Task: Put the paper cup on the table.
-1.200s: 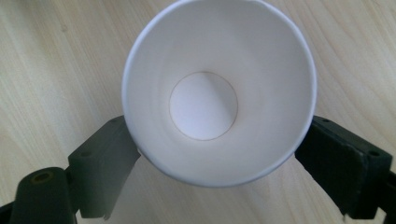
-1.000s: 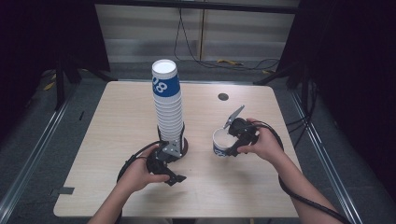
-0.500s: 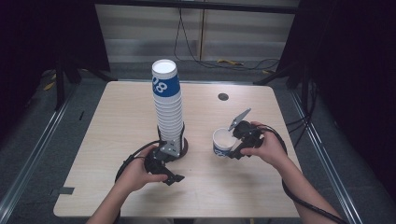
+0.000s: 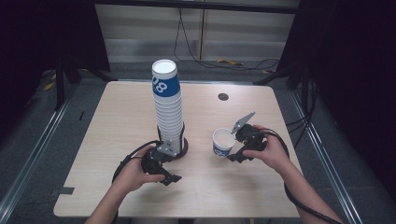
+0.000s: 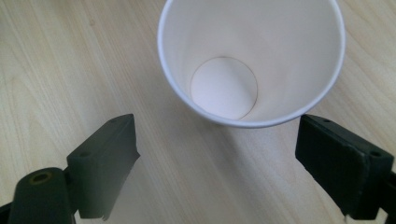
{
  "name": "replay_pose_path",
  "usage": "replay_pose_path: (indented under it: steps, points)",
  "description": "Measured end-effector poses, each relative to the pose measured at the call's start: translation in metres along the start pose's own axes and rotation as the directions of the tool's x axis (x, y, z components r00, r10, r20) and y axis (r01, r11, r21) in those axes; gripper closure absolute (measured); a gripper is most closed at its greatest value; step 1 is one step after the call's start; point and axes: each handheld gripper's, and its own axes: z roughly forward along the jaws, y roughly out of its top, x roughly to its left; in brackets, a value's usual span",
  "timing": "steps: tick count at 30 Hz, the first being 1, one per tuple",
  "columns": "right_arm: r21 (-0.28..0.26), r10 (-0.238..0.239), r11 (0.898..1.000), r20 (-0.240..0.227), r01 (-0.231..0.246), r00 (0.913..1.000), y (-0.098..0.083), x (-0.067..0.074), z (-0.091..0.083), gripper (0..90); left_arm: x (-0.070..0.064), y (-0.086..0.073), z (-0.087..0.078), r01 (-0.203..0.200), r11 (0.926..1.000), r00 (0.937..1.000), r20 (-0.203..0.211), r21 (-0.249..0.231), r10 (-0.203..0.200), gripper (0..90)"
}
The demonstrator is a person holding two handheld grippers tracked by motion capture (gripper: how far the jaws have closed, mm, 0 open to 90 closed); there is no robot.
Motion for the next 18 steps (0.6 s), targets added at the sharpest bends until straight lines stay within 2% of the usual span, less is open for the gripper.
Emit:
replay_pose_path:
  steps: [6, 11, 18]
  points:
    - [-0.024, 0.003, 1.000, -0.004, -0.003, 1.0000, -0.005, 0.001, -0.002, 12.1, 0.002, -0.001, -0.001, 0.012, 0.9997, 0.9999, 0.000, -0.021, -0.012, 20.3]
    - [-0.050, 0.015, 0.999, -0.011, -0.016, 0.9998, -0.013, 0.002, -0.005, 12.1, 0.005, -0.004, -0.002, 0.006, 1.0000, 1.0000, 0.005, -0.006, -0.006, 20.0]
    - [-0.081, 0.041, 0.996, 0.003, -0.041, 0.9991, -0.028, 0.004, -0.007, 12.1, 0.010, -0.008, -0.003, 0.043, 0.9988, 0.9991, 0.001, -0.022, -0.043, 18.1]
